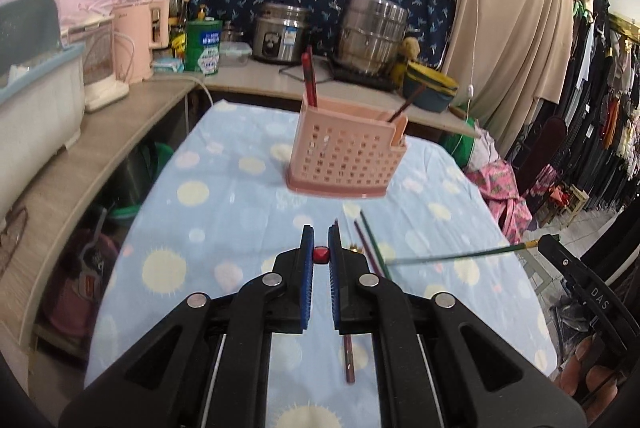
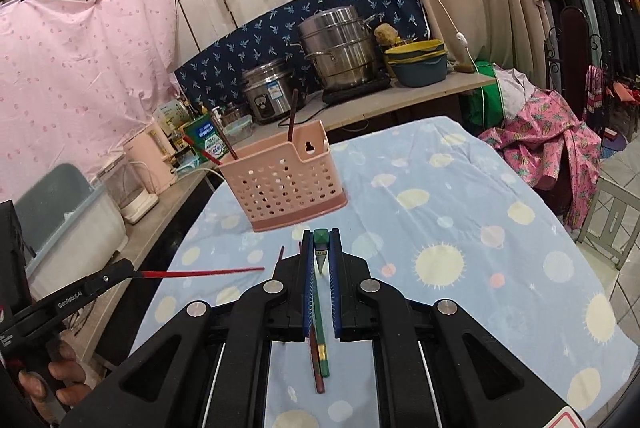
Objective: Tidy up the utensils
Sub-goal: 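Lift both held chopsticks up toward the pink holder, then lower both chopsticks into the pink holder and open both tools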
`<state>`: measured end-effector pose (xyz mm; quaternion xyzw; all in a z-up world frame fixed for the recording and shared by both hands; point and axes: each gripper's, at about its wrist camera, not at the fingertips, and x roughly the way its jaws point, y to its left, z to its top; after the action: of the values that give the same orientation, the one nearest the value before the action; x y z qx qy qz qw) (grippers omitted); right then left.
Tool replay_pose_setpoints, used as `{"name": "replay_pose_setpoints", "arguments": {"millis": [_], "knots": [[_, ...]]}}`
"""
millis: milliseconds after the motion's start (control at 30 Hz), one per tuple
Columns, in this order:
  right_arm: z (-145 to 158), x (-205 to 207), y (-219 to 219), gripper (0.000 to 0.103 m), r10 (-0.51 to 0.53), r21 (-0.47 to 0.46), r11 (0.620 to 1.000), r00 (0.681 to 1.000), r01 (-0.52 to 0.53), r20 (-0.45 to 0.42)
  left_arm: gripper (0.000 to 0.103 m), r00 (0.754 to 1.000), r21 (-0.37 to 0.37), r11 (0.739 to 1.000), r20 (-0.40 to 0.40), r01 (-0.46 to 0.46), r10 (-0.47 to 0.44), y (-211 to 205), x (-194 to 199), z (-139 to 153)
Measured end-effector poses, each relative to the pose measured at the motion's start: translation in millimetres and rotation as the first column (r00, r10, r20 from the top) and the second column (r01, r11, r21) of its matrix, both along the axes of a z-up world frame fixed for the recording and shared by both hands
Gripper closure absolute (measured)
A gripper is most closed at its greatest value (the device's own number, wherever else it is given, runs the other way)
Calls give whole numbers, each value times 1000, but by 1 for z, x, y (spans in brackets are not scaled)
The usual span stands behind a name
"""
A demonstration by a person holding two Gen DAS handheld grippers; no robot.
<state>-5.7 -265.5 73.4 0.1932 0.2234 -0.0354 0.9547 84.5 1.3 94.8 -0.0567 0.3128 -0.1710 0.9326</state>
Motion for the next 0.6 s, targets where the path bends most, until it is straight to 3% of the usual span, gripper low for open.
{"name": "replay_pose_setpoints", "arguments": {"millis": [267,600], "knots": [[35,14,-11,96,-12,-14,1000,996,13,85,96,997,-20,1000,73,-14,16,-2,26,38],[74,48,-26,96,6,38,999,983,-14,183,96,984,-41,999,177,-1,8,-16,55,88]]}}
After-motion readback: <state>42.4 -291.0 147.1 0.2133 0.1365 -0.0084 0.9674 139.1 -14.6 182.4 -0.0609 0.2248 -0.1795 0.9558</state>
